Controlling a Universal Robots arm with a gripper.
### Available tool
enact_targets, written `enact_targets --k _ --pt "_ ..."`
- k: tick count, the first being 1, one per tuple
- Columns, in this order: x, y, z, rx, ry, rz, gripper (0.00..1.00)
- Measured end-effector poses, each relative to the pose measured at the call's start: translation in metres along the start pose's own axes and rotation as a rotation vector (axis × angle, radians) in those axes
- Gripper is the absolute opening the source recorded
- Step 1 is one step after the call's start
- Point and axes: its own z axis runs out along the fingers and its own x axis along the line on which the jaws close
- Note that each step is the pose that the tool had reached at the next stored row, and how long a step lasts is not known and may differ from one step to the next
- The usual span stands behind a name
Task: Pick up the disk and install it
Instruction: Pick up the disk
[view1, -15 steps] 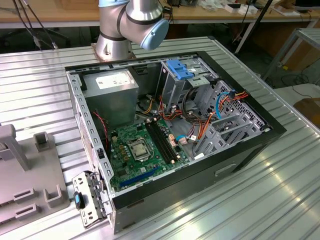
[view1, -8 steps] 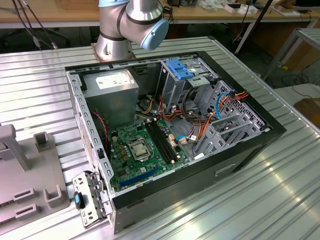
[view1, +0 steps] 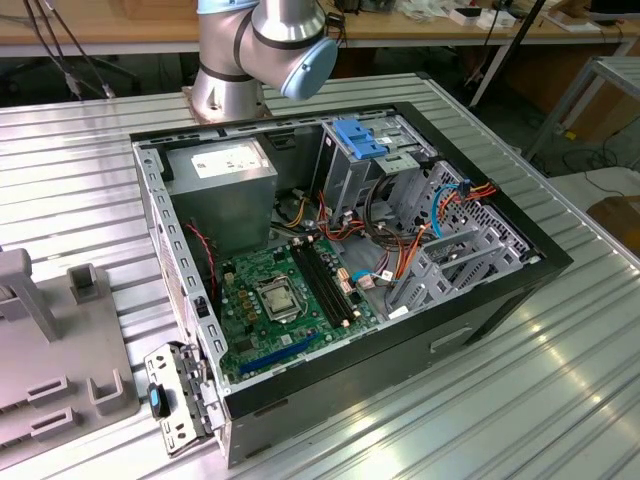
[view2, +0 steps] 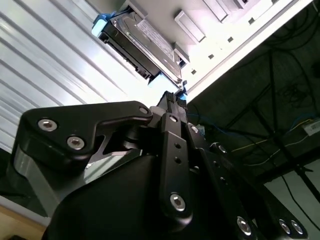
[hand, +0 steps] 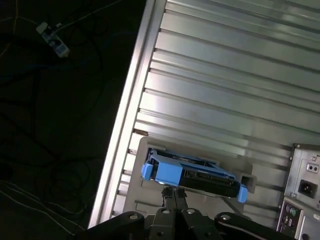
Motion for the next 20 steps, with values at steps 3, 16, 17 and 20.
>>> enact_targets --k 3,16,17,20 --pt "0.0 0.0 0.0 -0.0009 0.0006 -0.032 0.11" --pt "0.0003 -0.0002 0.0 -0.0048 0.0035 -0.181 0.11" --pt "0.0003 -0.0002 0.0 -0.005 0.0037 -0.192 0.11" --pt "0.0003 -0.0003 0.0 -0.0059 0.0043 -0.222 0.11"
